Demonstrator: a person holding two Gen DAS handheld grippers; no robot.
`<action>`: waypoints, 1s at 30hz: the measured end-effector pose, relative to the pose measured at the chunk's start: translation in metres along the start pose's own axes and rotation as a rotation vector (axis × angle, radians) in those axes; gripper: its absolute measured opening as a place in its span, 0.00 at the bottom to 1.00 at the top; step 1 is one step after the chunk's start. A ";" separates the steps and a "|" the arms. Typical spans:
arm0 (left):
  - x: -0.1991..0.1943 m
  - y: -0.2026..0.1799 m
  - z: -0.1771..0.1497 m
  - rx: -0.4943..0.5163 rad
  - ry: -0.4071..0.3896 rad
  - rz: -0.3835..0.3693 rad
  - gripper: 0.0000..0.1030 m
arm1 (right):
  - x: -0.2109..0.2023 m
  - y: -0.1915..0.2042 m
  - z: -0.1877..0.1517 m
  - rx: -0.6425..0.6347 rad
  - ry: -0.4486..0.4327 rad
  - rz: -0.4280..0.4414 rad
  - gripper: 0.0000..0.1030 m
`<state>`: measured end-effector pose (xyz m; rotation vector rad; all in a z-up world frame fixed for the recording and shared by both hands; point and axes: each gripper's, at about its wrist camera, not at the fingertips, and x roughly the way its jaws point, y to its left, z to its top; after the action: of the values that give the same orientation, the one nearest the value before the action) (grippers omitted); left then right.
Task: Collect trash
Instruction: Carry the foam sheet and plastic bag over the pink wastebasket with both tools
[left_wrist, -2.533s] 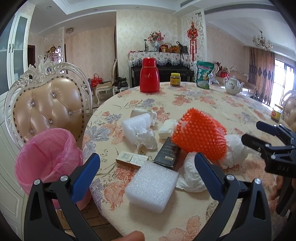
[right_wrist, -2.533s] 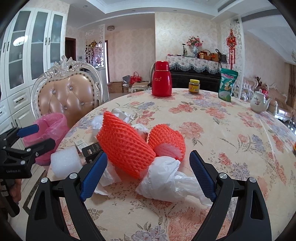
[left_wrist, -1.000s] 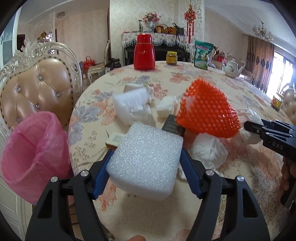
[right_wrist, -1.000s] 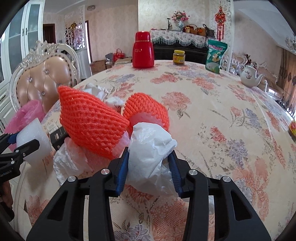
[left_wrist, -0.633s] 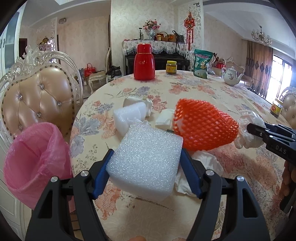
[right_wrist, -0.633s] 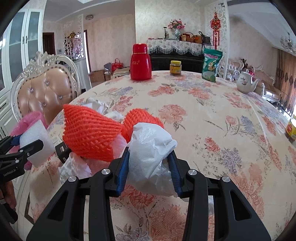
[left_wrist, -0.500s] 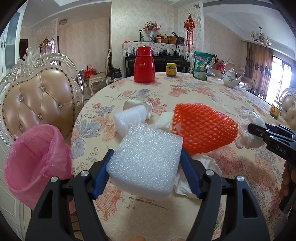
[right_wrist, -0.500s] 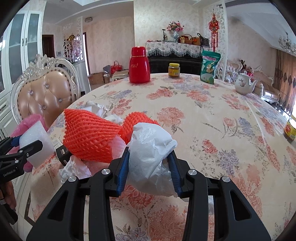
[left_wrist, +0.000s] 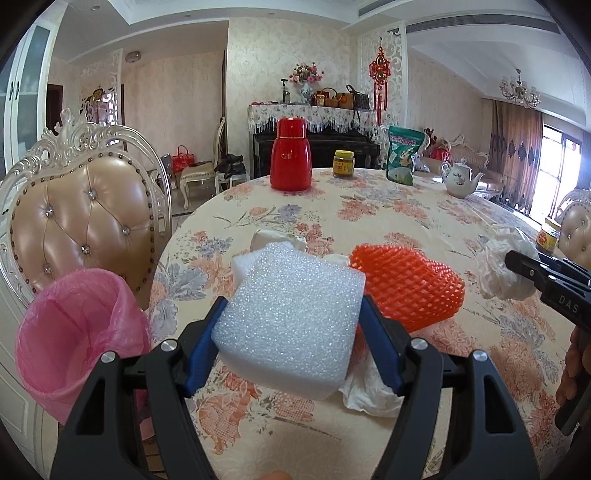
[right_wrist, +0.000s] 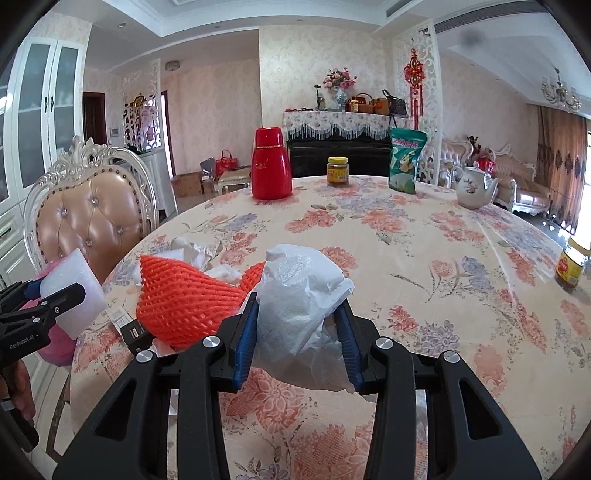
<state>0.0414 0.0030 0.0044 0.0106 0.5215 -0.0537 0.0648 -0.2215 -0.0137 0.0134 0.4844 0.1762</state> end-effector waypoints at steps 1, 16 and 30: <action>-0.002 0.000 0.001 -0.002 -0.005 0.001 0.67 | -0.002 -0.001 0.000 0.001 -0.005 -0.001 0.38; -0.024 0.016 0.020 -0.030 -0.083 0.035 0.67 | -0.024 -0.007 0.021 0.037 -0.063 -0.008 0.38; -0.051 0.099 0.023 -0.111 -0.127 0.165 0.67 | -0.008 0.077 0.046 -0.020 -0.067 0.131 0.38</action>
<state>0.0140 0.1040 0.0488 -0.0576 0.3942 0.1354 0.0664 -0.1459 0.0345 0.0311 0.4153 0.3079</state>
